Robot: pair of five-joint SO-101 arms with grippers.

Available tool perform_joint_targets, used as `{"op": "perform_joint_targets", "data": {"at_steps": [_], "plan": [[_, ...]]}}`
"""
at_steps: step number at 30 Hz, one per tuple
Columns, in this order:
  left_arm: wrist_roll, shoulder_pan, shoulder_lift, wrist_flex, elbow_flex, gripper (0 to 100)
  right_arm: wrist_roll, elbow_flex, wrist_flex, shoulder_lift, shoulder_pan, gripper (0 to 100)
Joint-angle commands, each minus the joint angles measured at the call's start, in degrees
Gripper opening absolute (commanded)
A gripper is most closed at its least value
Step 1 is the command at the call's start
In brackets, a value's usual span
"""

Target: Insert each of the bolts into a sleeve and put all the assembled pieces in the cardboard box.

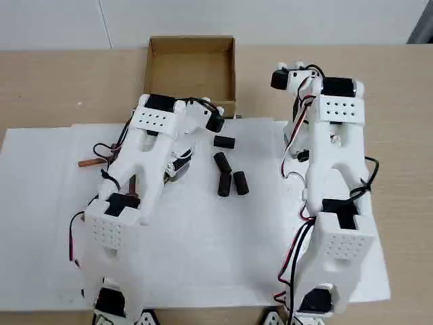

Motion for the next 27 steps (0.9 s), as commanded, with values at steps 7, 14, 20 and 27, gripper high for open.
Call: {"op": "perform_joint_targets", "data": {"at_steps": [7, 14, 20, 27], "plan": [[-0.1, 0.4, -1.8, 2.5, -10.2, 0, -0.7, 4.7, 1.5, -14.0, -3.6, 0.4], [0.0, 1.2, -16.7, 2.5, -9.8, 0, -0.7, 18.3, 1.5, -31.2, -3.6, 0.4], [-0.2, 1.8, -25.0, 2.5, -7.5, 0, -0.6, 31.7, 1.5, -48.2, -3.5, 0.4], [-0.2, 2.5, -37.1, 2.5, -5.4, 0, -0.7, 43.1, 1.4, -68.2, -3.8, 0.4]]}}
